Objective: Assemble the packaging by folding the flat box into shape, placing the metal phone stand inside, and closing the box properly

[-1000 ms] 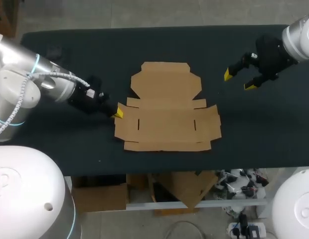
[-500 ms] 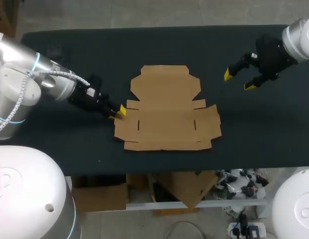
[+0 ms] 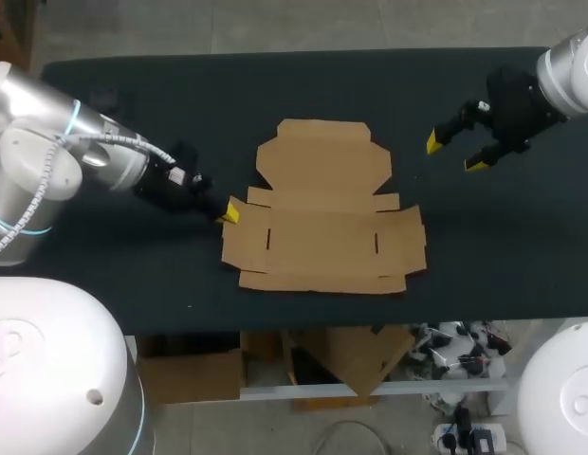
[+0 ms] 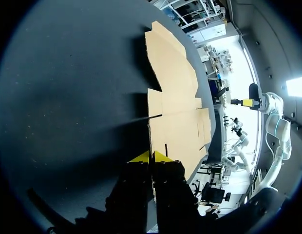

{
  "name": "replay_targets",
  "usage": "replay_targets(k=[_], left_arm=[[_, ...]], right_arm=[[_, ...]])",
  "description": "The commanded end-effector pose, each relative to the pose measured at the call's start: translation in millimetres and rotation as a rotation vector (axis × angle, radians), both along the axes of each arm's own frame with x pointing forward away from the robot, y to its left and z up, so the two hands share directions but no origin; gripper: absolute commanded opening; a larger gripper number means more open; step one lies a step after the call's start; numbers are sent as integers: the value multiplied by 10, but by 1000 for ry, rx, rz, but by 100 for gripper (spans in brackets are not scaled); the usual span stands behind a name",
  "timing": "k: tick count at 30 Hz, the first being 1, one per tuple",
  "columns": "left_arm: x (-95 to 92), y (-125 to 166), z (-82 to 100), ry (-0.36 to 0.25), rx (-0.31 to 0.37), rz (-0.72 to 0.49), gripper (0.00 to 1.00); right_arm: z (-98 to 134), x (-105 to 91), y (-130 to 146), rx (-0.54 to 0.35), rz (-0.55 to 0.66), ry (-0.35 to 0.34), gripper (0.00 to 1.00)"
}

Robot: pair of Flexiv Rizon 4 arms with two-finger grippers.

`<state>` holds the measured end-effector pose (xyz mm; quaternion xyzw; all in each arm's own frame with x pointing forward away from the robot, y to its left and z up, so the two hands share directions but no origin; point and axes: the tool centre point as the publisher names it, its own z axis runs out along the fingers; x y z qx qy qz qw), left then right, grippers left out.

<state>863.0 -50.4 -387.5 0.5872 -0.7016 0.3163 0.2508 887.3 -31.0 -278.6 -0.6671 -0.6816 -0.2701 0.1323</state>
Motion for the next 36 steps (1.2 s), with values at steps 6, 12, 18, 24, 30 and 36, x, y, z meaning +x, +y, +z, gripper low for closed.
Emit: replay_targets(k=[6,12,18,24,30,36], left_arm=[[-9,-34,-5,-1,-13,20,0],[-16,-24,-19,2,-24,45,0],[-5,9,-36,5,-34,72,0],[5,24,-45,6,-44,92,0],[12,45,-41,0,-57,117,0],[13,70,-38,-4,-63,133,0]], right_arm=[[13,-8,-5,-1,0,2,100],[13,-8,-5,-1,0,2,100],[13,-8,-5,-1,0,2,100],[13,-8,-5,-1,0,2,100],[13,-8,-5,-1,0,2,100],[13,-8,-5,-1,0,2,100]])
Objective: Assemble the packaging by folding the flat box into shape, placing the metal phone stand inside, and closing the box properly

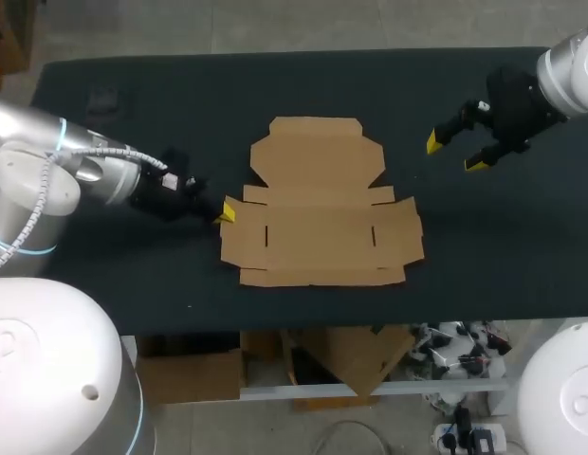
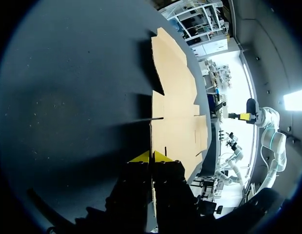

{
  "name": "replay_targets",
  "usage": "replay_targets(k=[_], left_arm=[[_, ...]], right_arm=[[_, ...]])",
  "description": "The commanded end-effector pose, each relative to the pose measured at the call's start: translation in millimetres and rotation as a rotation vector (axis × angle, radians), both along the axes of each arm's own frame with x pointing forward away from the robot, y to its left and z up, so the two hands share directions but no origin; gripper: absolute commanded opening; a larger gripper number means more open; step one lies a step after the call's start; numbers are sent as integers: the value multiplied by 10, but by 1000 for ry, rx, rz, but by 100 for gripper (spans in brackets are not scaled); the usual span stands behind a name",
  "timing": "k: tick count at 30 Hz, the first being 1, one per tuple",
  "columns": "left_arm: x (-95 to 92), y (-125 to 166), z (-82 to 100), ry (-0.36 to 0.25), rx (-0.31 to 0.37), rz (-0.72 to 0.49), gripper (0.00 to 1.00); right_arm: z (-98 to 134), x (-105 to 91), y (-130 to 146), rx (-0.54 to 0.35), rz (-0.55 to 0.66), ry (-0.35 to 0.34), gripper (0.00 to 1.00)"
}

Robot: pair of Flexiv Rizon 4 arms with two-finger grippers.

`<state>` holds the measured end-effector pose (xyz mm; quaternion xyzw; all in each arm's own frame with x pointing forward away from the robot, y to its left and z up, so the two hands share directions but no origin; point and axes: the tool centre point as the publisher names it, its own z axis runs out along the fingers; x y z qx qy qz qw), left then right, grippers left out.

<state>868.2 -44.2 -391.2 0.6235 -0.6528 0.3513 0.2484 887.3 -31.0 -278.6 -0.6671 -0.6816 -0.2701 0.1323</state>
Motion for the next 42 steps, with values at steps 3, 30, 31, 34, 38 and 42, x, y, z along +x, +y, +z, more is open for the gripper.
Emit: replay_targets(k=[3,30,31,34,38,42], left_arm=[[-34,6,-7,-6,-3,2,0],[143,136,167,-42,59,-22,100],[162,152,193,-44,63,-27,100],[253,244,332,-69,104,-27,100],[367,360,487,-96,146,-55,100],[464,419,614,-124,194,-102,100]], right_arm=[[13,-8,-5,-1,0,2,100],[13,-8,-5,-1,0,2,100],[13,-8,-5,-1,0,2,100],[13,-8,-5,-1,0,2,100],[13,-8,-5,-1,0,2,100],[13,-8,-5,-1,0,2,100]])
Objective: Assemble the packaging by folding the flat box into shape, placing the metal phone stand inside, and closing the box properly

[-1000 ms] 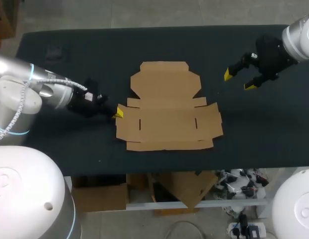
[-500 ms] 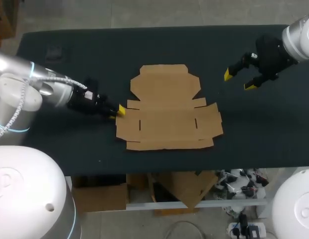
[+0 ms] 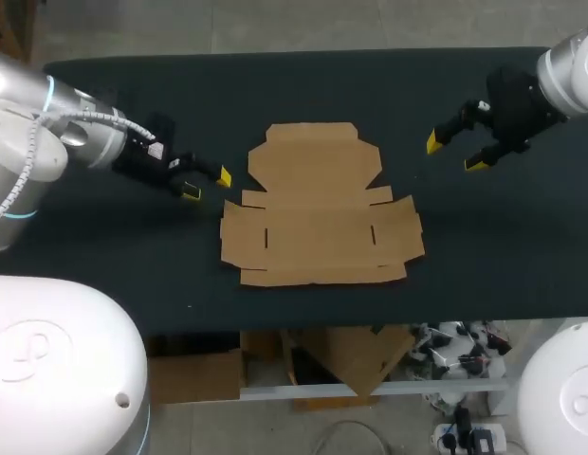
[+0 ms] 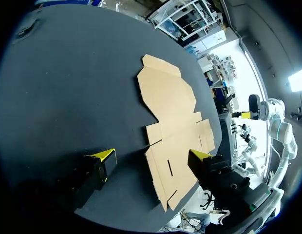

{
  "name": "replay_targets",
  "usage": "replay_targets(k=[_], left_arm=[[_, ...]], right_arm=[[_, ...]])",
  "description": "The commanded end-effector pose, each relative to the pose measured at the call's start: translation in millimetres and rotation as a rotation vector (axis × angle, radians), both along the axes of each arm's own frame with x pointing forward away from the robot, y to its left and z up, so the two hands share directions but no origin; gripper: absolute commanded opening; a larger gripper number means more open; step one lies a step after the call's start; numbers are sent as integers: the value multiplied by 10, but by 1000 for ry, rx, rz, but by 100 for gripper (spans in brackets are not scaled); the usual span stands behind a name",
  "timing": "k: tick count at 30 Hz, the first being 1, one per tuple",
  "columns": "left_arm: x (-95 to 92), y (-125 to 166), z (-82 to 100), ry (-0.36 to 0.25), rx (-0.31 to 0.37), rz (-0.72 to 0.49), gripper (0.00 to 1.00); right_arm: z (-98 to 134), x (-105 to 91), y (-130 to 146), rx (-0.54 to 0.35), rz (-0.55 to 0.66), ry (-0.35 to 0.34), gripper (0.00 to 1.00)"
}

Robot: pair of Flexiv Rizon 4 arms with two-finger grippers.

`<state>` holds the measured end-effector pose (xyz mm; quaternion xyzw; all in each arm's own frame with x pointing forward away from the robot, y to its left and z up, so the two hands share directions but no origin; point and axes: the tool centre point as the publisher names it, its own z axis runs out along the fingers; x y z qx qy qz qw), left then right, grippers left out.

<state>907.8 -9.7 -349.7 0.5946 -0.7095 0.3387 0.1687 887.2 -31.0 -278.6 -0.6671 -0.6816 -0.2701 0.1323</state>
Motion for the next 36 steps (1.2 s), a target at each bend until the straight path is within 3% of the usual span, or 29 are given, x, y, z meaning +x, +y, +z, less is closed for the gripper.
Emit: replay_targets(k=[1,8,13,23,24,25,26,27,36], left_arm=[[85,87,220,9,56,-39,100],[199,169,406,-52,132,-88,100],[251,193,477,-63,183,-104,100],[288,328,579,-57,201,10,100],[279,337,583,-59,201,16,93],[272,341,588,-62,201,20,49],[263,346,591,-63,198,29,28],[259,352,591,-63,198,30,0],[217,375,558,-64,194,36,0]], right_arm=[[13,-7,-5,-1,0,2,100],[13,-7,-5,-1,0,2,100],[13,-7,-5,-1,0,2,100],[13,-7,-5,-1,0,2,100],[13,-7,-5,-1,0,2,100],[13,-7,-5,-1,0,2,100],[13,-7,-5,-1,0,2,100],[13,-7,-5,-1,0,2,100],[4,46,-50,4,-22,7,100]])
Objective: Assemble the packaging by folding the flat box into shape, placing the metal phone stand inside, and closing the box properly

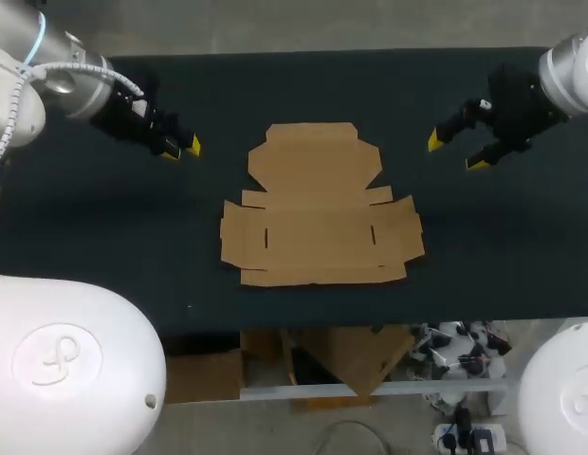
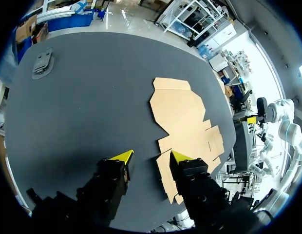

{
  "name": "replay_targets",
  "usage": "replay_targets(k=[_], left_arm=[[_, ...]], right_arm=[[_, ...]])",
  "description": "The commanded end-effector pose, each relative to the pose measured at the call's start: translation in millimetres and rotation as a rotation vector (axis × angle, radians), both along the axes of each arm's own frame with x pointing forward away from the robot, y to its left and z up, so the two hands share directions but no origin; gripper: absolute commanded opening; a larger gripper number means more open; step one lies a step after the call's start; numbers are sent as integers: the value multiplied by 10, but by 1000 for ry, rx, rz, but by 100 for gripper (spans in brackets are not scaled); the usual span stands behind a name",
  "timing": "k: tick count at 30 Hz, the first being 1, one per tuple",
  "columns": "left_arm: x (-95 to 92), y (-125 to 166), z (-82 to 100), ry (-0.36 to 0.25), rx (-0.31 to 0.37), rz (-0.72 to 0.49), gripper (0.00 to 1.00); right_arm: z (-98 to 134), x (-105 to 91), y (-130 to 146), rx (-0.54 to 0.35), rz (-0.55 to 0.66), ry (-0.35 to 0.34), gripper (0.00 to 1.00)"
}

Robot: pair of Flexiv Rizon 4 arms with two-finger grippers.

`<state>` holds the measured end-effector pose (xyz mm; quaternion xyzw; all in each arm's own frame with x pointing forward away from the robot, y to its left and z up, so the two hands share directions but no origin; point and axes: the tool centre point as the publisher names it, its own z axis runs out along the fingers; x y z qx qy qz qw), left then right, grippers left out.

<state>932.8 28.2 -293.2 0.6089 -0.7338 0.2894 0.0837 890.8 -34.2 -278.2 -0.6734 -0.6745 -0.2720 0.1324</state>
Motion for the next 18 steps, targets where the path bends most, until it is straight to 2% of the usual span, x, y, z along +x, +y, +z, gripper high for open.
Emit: replay_targets(k=[1,6,8,9,10,11,12,18], left_arm=[[-37,-6,-10,-3,0,3,0],[-44,-30,-27,2,3,0,0],[-40,-36,-29,4,4,-4,0],[-38,-40,-29,5,4,-5,0],[-38,-45,-28,5,5,-6,0],[-38,-49,-27,5,5,-8,0],[-38,-55,-27,6,5,-10,0],[-35,-82,-71,16,5,-14,0]], right_arm=[[-2,14,-24,0,-8,4,100],[-16,40,-49,8,-21,1,100],[-25,62,-52,11,-22,2,89],[-27,70,-51,12,-22,3,67],[-29,79,-48,12,-22,4,35],[-33,90,-49,13,-21,5,23],[-38,101,-49,14,-20,7,0],[-98,113,-7,13,-4,16,0]])
